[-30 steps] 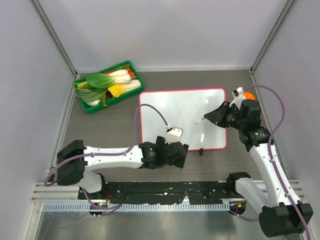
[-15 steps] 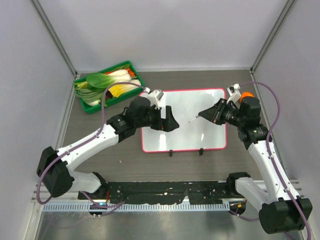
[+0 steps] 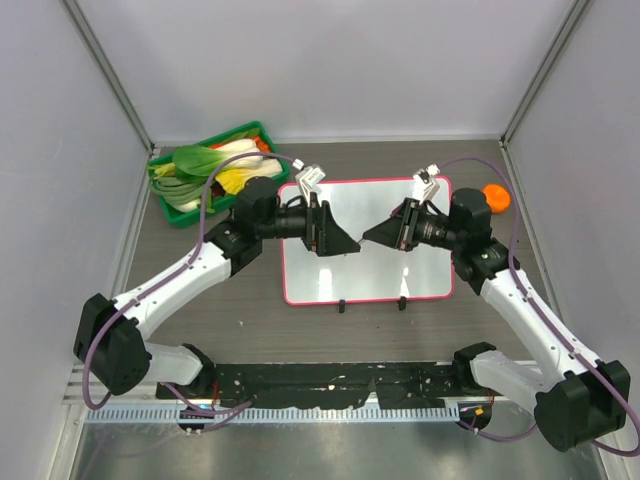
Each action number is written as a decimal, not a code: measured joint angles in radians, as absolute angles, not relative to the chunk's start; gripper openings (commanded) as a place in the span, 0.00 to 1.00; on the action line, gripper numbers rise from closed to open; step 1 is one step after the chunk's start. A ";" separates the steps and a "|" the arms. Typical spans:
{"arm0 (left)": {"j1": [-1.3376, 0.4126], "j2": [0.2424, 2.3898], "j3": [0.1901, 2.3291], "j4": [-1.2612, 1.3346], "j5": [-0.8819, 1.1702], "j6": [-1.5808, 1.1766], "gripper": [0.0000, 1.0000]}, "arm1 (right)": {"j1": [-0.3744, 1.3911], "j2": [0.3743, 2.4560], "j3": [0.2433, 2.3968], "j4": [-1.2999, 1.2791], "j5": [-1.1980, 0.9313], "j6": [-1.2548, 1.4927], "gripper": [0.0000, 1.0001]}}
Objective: Write a sentence on the whiteboard
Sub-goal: Adjust the whiteboard marker.
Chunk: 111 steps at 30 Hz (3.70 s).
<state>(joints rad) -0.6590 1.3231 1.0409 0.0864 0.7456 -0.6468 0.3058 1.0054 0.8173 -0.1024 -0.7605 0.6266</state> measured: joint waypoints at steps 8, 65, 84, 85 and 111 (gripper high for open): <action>-0.659 1.356 1.043 0.073 0.771 -0.620 0.67 | 0.310 1.010 0.817 0.034 -0.762 0.714 0.01; -0.659 1.422 1.045 0.116 0.861 -0.628 0.00 | 0.306 1.054 0.802 0.129 -0.871 0.778 0.01; -0.571 1.252 0.987 0.019 0.692 -0.582 0.92 | 0.318 0.996 0.801 0.030 -0.805 0.713 0.01; -0.562 1.233 0.988 -0.008 0.666 -0.566 0.93 | 0.318 0.988 0.801 0.018 -0.788 0.707 0.01; -1.100 1.256 1.002 -0.562 -0.290 -0.794 0.87 | 0.310 0.935 0.801 -0.258 -0.438 0.627 0.00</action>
<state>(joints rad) -1.1004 1.2556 1.0023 -0.5625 -0.2901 -0.7940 0.3099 0.9352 0.8009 -0.2581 -0.4377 0.6266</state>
